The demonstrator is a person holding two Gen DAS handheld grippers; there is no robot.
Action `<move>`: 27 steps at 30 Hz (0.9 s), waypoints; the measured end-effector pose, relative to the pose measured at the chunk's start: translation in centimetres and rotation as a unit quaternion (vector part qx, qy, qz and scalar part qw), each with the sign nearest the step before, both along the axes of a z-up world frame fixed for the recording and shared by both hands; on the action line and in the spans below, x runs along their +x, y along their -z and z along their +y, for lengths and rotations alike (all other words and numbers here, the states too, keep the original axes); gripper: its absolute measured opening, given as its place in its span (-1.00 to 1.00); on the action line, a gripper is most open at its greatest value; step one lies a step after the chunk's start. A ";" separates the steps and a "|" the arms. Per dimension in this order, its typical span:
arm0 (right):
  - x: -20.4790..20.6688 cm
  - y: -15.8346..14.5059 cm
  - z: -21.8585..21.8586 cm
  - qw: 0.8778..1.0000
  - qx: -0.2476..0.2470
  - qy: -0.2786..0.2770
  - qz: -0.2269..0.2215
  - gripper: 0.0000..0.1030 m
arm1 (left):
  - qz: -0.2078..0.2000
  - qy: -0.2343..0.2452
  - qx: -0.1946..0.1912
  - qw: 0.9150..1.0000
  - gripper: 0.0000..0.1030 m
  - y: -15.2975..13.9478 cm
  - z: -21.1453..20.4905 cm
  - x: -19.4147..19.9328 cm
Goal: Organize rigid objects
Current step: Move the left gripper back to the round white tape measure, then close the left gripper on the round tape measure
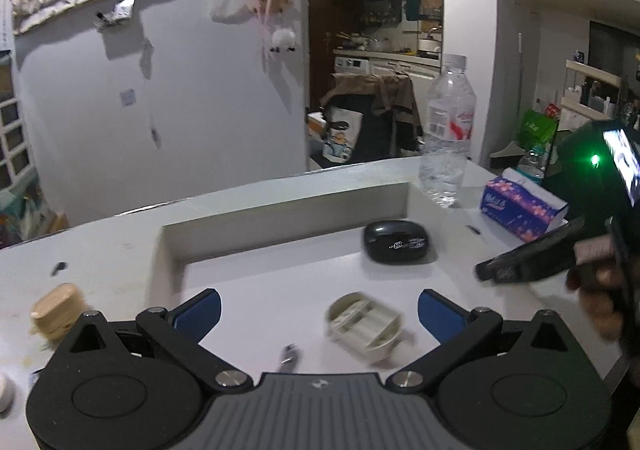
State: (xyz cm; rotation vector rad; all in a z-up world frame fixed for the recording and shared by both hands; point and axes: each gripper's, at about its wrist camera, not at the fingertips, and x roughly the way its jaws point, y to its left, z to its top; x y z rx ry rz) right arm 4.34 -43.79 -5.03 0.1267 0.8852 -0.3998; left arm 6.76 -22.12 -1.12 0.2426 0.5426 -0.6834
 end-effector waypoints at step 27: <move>0.1 0.1 0.6 1.000 -0.016 0.000 0.002 -0.84 | -0.002 -0.370 -0.038 0.928 1.00 4.0 22.0 10.6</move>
